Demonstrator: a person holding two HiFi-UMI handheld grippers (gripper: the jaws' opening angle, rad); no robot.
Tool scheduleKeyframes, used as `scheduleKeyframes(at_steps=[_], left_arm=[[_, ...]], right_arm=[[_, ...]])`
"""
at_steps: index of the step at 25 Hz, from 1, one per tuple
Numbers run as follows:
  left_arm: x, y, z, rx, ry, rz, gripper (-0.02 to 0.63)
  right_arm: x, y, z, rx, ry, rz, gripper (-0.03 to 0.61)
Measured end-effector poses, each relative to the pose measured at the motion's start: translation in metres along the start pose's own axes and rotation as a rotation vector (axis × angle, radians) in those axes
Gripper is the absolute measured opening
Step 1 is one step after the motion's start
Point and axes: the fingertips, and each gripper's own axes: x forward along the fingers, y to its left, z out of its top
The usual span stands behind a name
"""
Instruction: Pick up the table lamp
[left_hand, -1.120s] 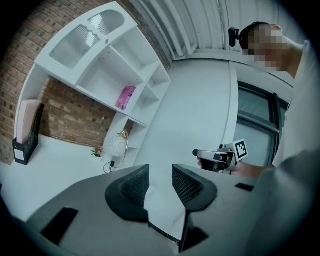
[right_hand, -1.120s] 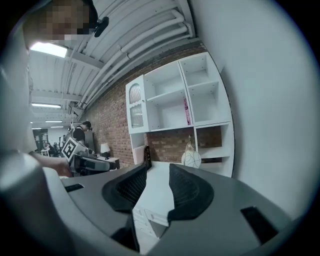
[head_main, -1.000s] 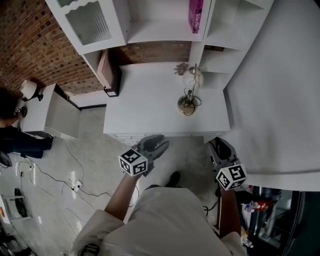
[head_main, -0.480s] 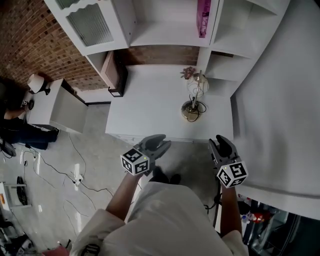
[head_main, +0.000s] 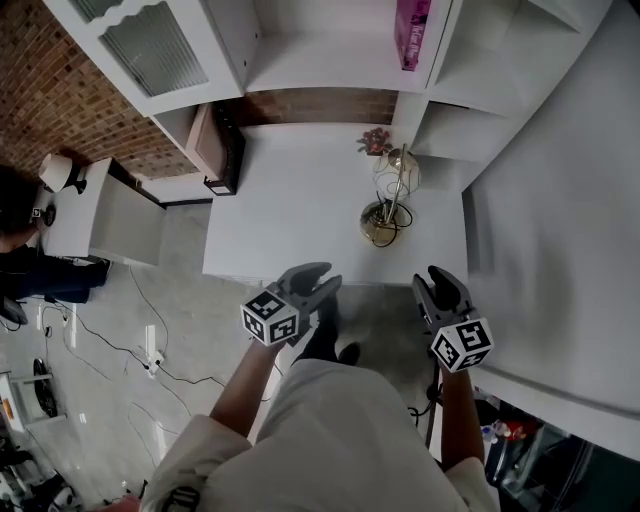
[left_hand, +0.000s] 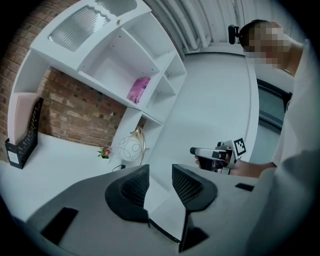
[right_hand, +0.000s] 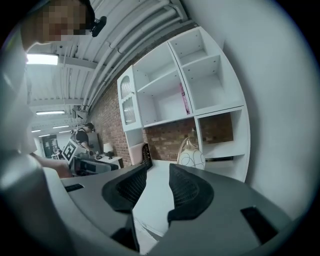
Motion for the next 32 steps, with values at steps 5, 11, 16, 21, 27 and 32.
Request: scheduleKeyframes(at_steps=[5,11,16,21,27,32], left_arm=[[0.02,0.038,0.012,-0.01,0.013,-0.032,0.156],[0.047,0.083,0.022,-0.011,0.055,-0.096,0.156],[0.07,0.114,0.022,-0.01,0.102,-0.147,0.156],[0.084,0.136,0.018,-0.027,0.141,-0.201,0.156],[0.102,0.156,0.016,-0.064,0.149,-0.219,0.156],[0.115,0.171,0.002,-0.109,0.16,-0.19,0.156]], right_arm=[[0.037,-0.016,0.01,-0.009,0.028,-0.026,0.155],[0.086,-0.04,0.02,-0.011,0.065,-0.07,0.156],[0.124,-0.056,0.024,0.006,0.096,-0.101,0.161],[0.154,-0.065,0.028,0.022,0.11,-0.117,0.169],[0.18,-0.075,0.015,0.054,0.181,-0.128,0.187],[0.2,-0.083,0.009,0.092,0.194,-0.091,0.19]])
